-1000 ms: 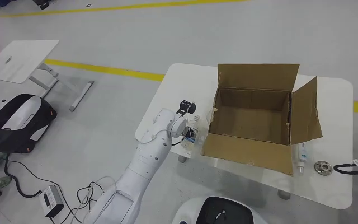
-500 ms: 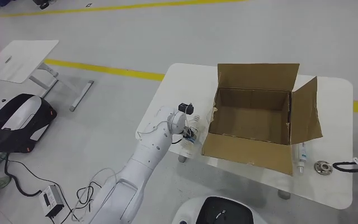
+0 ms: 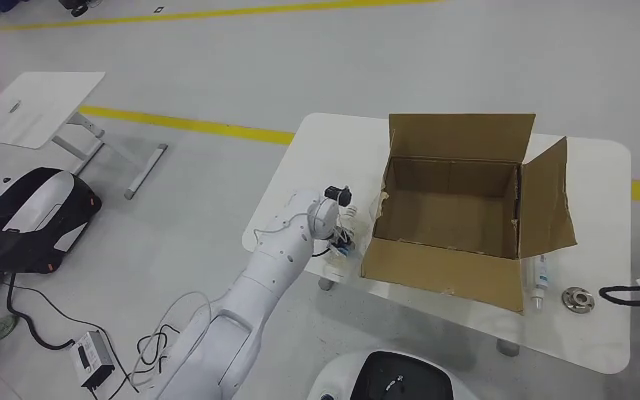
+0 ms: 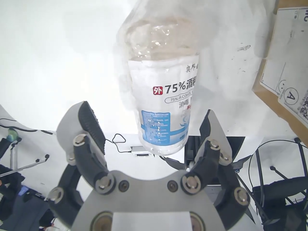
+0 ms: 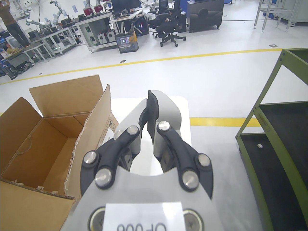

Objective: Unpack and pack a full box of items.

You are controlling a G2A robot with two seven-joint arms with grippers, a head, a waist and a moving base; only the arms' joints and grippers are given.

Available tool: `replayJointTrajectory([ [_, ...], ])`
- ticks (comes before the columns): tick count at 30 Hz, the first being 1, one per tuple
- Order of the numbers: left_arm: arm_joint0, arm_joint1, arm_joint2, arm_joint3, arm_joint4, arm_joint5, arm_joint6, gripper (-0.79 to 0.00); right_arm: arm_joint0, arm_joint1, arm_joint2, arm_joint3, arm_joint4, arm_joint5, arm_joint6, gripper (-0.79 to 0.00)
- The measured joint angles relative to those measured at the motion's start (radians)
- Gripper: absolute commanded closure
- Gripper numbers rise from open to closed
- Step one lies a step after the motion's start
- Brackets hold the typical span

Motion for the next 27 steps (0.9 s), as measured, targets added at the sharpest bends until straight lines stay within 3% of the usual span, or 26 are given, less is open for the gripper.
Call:
replayJointTrajectory([
  [11,-0.021,-0.008,0.037,0.058,-0.014,0.011,0.019,-0.739,0.002,-0.001,0.000,0.009,-0.002,0.000,0.000,0.000],
  [14,-0.029,-0.009,0.043,0.074,-0.017,0.010,0.024,-0.573,0.002,-0.002,0.002,0.010,-0.004,0.003,-0.006,0.000],
  [15,-0.032,-0.009,0.045,0.081,-0.018,0.011,0.026,-0.456,0.002,-0.002,0.002,0.011,-0.005,0.003,-0.006,0.000],
  [16,-0.034,-0.010,0.047,0.085,-0.019,0.012,0.028,-0.406,0.002,-0.002,0.002,0.011,-0.006,0.003,-0.006,0.000],
  [19,-0.039,-0.011,0.052,0.099,-0.024,0.013,0.031,-0.474,0.002,-0.002,0.002,0.011,-0.010,0.003,-0.005,0.000],
  [21,-0.041,-0.011,0.054,0.106,-0.031,0.007,0.033,-0.468,0.002,-0.003,0.001,0.011,-0.011,0.004,-0.005,0.000],
  [22,-0.043,-0.012,0.057,0.111,-0.033,0.004,0.034,-0.403,0.002,-0.003,0.000,0.010,-0.012,0.005,-0.004,0.000],
  [25,-0.049,-0.013,0.061,0.124,-0.038,0.002,0.038,-0.326,0.001,-0.003,0.000,0.008,-0.015,0.004,-0.003,0.000],
  [27,-0.052,-0.013,0.065,0.131,-0.040,0.002,0.040,-0.175,0.001,-0.003,0.001,0.009,-0.016,0.004,-0.003,0.000],
])
